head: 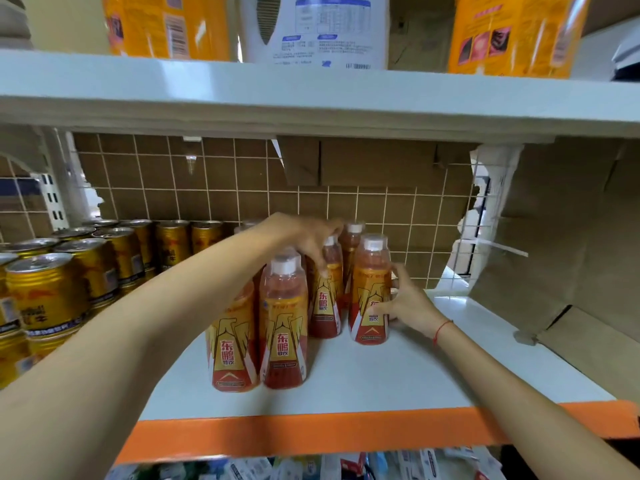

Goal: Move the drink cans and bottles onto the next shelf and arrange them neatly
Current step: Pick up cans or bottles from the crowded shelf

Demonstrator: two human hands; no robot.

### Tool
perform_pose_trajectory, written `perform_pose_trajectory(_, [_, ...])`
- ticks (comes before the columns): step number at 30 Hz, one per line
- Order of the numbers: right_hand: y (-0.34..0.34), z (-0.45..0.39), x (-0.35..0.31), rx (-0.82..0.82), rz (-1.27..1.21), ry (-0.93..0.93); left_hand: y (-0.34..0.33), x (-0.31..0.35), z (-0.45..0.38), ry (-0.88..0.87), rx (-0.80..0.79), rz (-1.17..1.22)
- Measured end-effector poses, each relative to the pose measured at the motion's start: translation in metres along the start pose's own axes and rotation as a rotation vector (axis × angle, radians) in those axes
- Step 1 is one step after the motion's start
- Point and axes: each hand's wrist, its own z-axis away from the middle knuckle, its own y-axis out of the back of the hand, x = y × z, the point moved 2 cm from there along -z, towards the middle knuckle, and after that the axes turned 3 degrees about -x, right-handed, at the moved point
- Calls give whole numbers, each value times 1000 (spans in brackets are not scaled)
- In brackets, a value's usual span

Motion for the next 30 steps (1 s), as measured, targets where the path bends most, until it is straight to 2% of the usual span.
perform_pose_trajectory(3, [-2,-7,-1,0,8,4,3,9,6,9,-56,26])
perform_pose_trajectory(22, [-13,-42,-6,34,69,35,5,4,-7,33,13,48])
perform_pose_trajectory(30, [-9,-40,-7,20,47,25,7,3,-10,33,-24,50])
